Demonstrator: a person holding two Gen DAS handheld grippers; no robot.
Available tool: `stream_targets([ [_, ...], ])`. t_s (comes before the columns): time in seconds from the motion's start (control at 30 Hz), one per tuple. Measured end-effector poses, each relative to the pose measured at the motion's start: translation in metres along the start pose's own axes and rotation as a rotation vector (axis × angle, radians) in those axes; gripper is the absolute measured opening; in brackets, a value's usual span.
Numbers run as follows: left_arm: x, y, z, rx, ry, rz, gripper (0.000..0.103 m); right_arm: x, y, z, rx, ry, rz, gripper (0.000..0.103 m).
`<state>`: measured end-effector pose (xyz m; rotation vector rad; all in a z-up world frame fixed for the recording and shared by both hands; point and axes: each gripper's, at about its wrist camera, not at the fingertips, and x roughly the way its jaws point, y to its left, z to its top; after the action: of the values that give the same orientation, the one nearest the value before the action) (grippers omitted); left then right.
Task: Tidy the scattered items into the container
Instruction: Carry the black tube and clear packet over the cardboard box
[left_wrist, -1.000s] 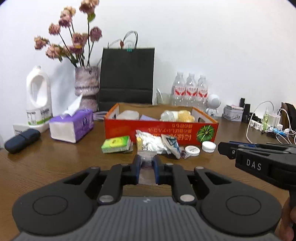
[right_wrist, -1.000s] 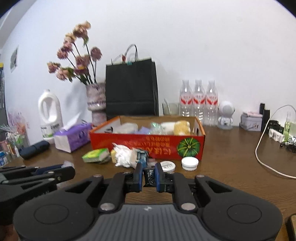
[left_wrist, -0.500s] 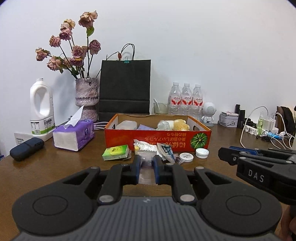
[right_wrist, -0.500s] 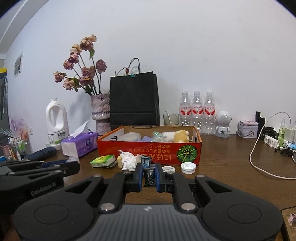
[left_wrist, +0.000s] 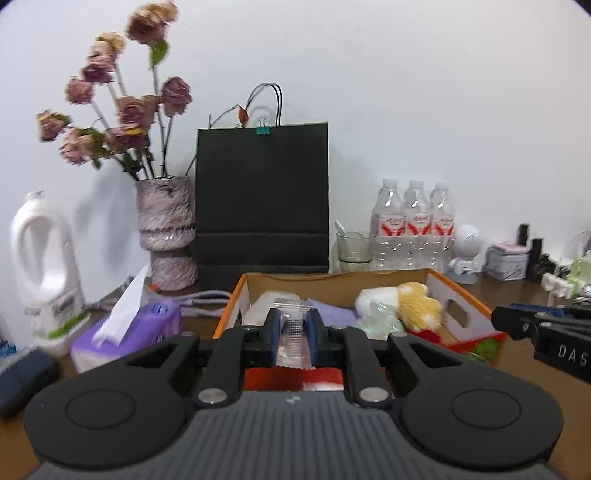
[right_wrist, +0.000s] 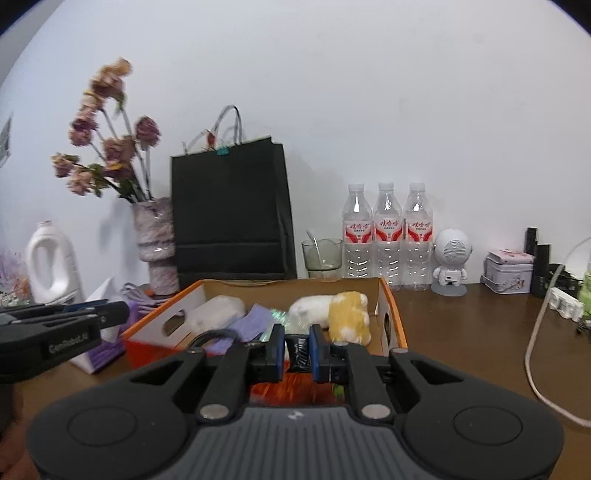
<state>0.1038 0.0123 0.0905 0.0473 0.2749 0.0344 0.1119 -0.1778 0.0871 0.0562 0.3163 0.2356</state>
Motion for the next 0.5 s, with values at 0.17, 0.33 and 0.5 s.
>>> stream_targets([
  [0.17,0.058,0.012,0.02,0.003,0.042,-0.004,0.016,0.061,-0.01,0.031,-0.009,0.037,-0.013,0.012],
  [0.33,0.119,0.014,0.03,0.012,0.265,-0.057,0.016,0.124,-0.028,0.059,0.045,0.213,0.017,0.012],
  [0.5,0.181,0.022,0.044,0.013,0.606,-0.195,0.015,0.201,-0.048,0.078,0.108,0.548,0.086,0.013],
])
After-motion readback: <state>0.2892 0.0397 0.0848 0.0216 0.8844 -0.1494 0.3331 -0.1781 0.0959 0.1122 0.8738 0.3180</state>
